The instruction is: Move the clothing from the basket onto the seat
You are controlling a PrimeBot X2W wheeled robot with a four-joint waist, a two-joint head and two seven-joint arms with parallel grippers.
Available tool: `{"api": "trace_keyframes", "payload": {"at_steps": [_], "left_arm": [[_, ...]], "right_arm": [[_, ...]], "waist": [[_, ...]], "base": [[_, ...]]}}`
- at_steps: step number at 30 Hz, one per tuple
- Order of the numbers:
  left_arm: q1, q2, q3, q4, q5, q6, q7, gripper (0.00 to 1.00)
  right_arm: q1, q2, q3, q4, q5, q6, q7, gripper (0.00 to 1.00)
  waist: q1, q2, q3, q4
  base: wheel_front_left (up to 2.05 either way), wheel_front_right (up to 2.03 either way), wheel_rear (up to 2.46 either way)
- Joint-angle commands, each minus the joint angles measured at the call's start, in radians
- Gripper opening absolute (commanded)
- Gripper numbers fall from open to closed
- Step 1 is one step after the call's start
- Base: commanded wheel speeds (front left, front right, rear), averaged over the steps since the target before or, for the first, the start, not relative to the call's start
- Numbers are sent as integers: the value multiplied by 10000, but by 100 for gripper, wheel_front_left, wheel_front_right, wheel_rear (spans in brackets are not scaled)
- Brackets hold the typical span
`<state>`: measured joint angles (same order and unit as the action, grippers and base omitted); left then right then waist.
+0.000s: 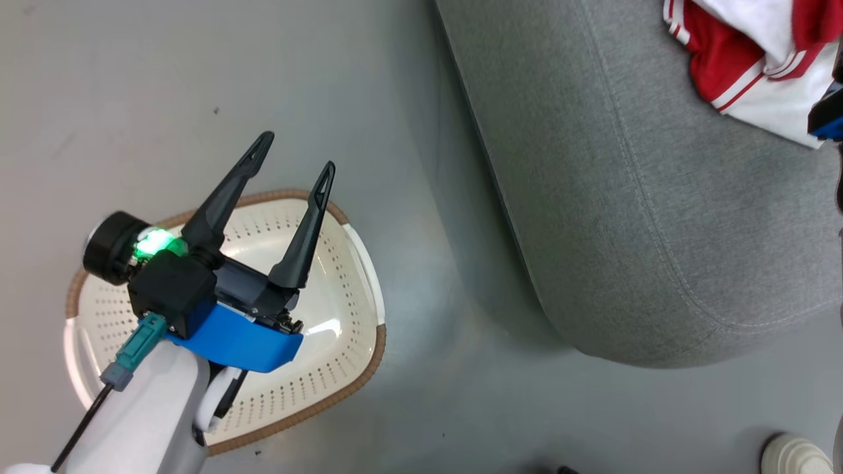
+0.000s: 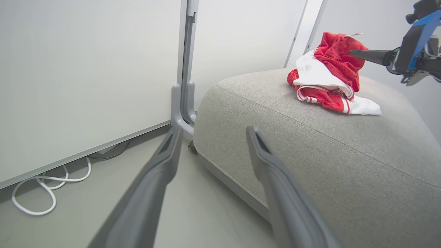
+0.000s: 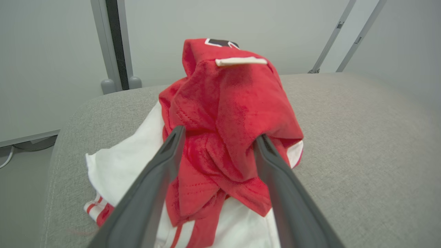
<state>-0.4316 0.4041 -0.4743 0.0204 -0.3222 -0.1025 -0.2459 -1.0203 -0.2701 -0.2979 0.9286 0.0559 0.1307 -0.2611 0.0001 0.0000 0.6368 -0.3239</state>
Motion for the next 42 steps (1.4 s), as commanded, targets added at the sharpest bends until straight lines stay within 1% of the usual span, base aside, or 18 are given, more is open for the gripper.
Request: {"api": "trace_keyframes", "payload": {"at_steps": [1,5,6,9,13,14,18,19,22,27,36,42], "left_arm": [[164,-146,17,202,-104,16,-109,100],[518,-574,195,747,-342,25,-192,100],[611,-679,246,841,-392,23,-194,100],[909,-1095,472,967,-474,-41,-198,100],[1362,-1571,840,1171,-516,-135,-202,100],[1362,-1571,840,1171,-516,-135,-202,100],[1835,-1986,1156,1430,-462,-219,-204,100],[1938,-2075,1242,1482,-430,-231,-204,100],[2238,-2307,1436,1713,-378,-259,-205,100],[2648,-2578,1794,1949,-279,-288,-204,100],[3335,-2927,2690,2288,-267,-285,-197,100],[3400,-2896,2945,2640,-434,-286,-197,100]], "right_arm": [[358,-108,121,-18,75,2,-54,100],[1043,-151,275,-266,34,2,-55,100],[1187,-260,260,-342,-70,2,-55,100],[1879,-185,292,-692,-248,2,-53,100],[2735,132,461,-1382,-434,2,-49,100],[2735,132,461,-1382,-434,2,-49,100],[3695,478,767,-2011,-557,2,-46,100],[3928,601,870,-2130,-455,2,-48,100],[4633,687,1000,-2670,-329,2,-47,100],[5842,945,1351,-3883,-382,2,75,100],[7739,1480,2030,-6338,-852,2,625,100],[8661,1839,2257,-7542,-1025,2,1070,100]], "waist": [[-1,0,-668,167],[-1,0,-1519,328],[-1,0,-1700,373],[-1,0,-2269,531],[-1,0,-3010,731],[-1,0,-3010,731],[-1,0,-3748,947],[-1,0,-3903,1017],[-1,0,-4366,1295],[-1,0,-4941,1772],[-1,0,-5505,2492],[-1,0,-5800,3024]], "base": [[0,0,0],[0,0,0],[0,0,0],[0,0,0],[0,0,0],[0,0,0],[0,0,0],[0,0,0],[0,0,0],[0,0,0],[0,0,0],[0,0,0]]}}
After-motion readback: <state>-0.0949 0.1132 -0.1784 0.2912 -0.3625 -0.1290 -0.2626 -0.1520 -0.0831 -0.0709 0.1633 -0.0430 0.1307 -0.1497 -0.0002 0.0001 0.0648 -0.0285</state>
